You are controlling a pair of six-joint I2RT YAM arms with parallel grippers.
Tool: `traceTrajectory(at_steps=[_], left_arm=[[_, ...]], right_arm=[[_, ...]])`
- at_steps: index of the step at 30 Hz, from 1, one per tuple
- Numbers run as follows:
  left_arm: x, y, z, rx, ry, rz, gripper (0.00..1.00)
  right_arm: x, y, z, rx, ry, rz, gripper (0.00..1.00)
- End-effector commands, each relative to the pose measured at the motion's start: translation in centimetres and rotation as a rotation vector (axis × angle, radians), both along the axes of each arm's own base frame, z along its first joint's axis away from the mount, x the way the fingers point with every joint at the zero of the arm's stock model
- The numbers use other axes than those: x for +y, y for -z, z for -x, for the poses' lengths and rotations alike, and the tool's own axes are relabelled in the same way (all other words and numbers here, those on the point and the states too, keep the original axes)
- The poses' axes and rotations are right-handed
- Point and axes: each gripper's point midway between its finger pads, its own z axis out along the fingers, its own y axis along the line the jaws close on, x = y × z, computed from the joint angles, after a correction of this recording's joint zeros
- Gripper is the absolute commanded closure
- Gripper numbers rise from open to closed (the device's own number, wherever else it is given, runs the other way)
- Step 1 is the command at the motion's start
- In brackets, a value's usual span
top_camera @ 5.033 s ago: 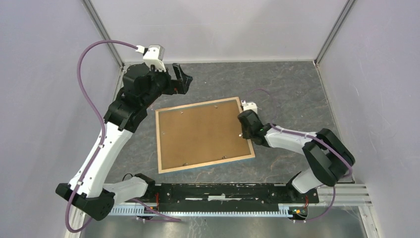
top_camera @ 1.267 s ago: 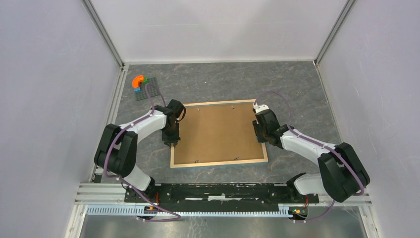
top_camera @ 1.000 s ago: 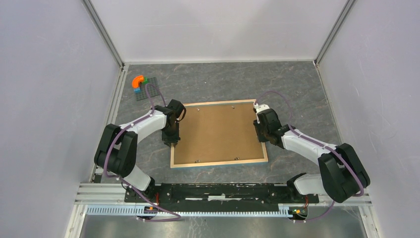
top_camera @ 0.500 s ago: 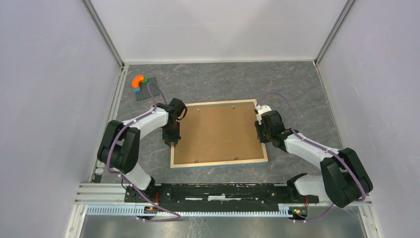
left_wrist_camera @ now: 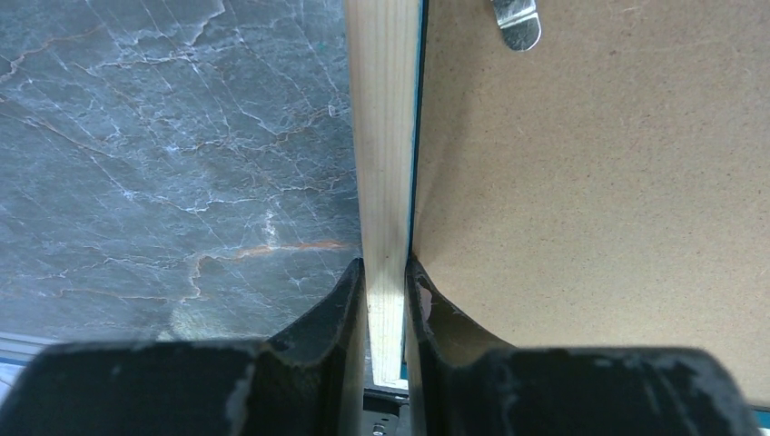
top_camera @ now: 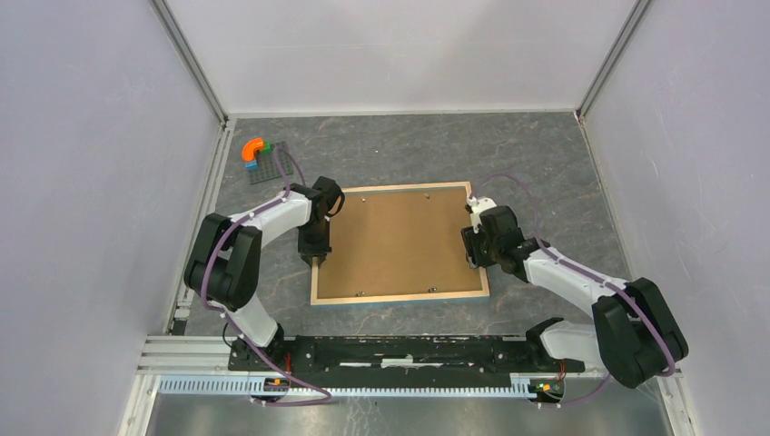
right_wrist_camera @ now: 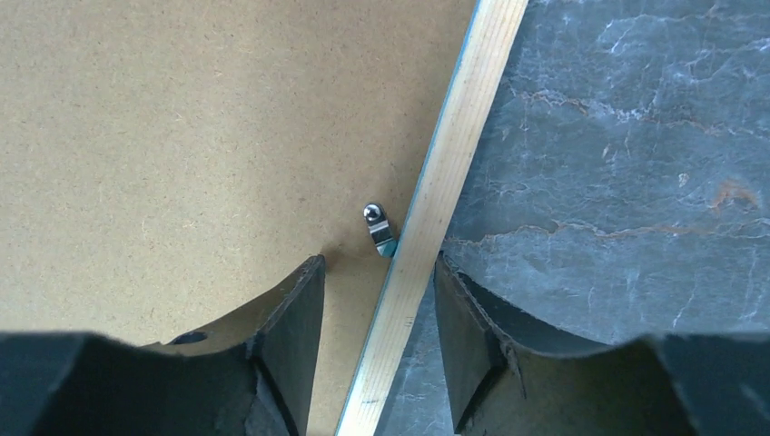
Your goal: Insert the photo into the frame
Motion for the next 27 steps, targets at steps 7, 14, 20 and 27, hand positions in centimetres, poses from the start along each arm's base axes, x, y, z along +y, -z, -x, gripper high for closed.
traceTrajectory(at_steps=[7,14,20,27], left_arm=[[-0.1,0.2,-2.6,-0.108,0.011,-0.001,0.98],[-0.3,0.2,-2.7,-0.113,0.013,0.010,0.98],[-0.6,0.2,-2.8,-0.113,0.012,0.023,0.98],[-0.4,0.2,-2.8,-0.115,0.014,0.019,0.98]], right_arm=[[-1.5,1.8,0.7,0.046,0.037,0.078,0.46],[-2.3,1.9,0.1,0.013,0.062,0.112,0.82],[-1.0,2.2,0.6,0.024,0.017,0.055,1.00],[-0.2,-0.3,-0.1,-0.016,0.009,0.012,0.62]])
